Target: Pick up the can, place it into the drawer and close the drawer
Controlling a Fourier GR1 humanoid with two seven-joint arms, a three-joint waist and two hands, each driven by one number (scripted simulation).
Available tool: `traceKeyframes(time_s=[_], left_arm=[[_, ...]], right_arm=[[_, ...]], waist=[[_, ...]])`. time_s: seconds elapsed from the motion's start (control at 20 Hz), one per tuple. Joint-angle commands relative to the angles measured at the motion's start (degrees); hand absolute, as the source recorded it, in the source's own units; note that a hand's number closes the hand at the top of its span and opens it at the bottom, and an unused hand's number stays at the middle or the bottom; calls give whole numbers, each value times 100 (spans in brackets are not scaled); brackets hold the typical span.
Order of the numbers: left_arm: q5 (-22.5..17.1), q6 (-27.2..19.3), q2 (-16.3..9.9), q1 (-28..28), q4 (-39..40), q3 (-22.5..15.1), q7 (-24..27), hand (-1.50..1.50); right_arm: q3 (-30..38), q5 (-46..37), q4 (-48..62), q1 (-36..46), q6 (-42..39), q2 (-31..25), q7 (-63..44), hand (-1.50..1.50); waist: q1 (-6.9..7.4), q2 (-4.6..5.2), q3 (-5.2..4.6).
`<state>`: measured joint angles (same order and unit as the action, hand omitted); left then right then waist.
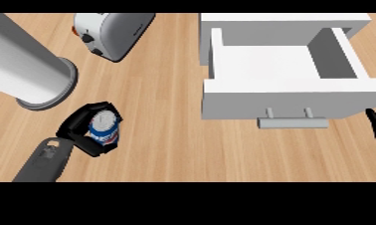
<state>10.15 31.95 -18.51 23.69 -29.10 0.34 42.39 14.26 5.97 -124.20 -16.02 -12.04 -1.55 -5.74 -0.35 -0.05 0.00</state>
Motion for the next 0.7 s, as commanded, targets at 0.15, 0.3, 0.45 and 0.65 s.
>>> traceKeyframes(time_s=[0.15,0.3,0.45,0.65], left_arm=[[-900,-921,642,-282,-426,799,-610,150],[-1505,-2113,587,-35,-324,1727,-921,150],[-1629,-2483,745,-92,-852,1769,-1128,150],[-1685,-2798,1258,-679,-2668,1315,-1972,150]], right_arm=[[206,70,224,-69,-72,-38,191,-150],[145,82,-23,-91,-11,-4,4,-150],[163,58,100,-211,-50,75,175,-150],[-108,-12,-210,-517,57,151,222,-150]], waist=[[121,-30,14],[175,-44,13],[99,-33,12],[96,-42,10]])
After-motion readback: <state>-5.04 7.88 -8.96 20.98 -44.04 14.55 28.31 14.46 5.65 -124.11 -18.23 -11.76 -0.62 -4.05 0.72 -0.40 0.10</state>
